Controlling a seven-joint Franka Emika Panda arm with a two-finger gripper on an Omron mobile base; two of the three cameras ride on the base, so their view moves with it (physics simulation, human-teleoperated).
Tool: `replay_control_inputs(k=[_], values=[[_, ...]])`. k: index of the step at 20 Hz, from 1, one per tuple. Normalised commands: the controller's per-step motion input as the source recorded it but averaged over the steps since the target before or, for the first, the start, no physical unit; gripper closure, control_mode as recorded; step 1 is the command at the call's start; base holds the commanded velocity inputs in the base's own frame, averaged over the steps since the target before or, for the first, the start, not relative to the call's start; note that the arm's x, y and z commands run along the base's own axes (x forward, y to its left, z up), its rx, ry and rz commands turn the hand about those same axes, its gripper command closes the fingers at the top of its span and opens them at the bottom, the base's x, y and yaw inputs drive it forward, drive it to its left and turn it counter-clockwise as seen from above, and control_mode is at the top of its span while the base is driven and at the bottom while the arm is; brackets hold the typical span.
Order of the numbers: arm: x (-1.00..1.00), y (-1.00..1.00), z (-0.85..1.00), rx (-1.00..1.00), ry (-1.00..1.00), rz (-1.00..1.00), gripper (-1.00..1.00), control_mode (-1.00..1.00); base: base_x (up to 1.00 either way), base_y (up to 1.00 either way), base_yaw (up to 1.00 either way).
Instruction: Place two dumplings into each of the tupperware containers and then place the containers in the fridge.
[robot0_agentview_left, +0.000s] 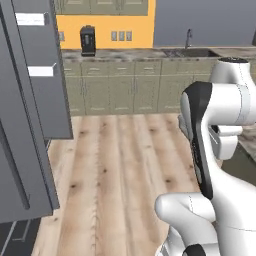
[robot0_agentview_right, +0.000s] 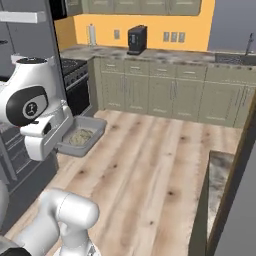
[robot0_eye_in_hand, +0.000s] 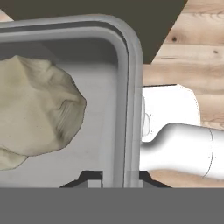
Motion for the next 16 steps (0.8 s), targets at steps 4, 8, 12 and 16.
replay_control_inputs(k=[4, 8, 12, 16], values=[[0.00, 0.00, 0.00, 0.00, 0.00, 0.00, 1.00, 1.00, 1.00, 0.00, 0.52], [0.00, 0.00, 0.00, 0.00, 0.00, 0.00, 1.00, 1.00, 0.26, -0.04, 0.93], [0.00, 0.00, 0.00, 0.00, 0.00, 0.00, 1.00, 1.00, 0.25, -0.46, 0.80], [0.00, 0.00, 0.00, 0.00, 0.00, 0.00, 1.00, 1.00, 0.71, -0.75, 0.53]])
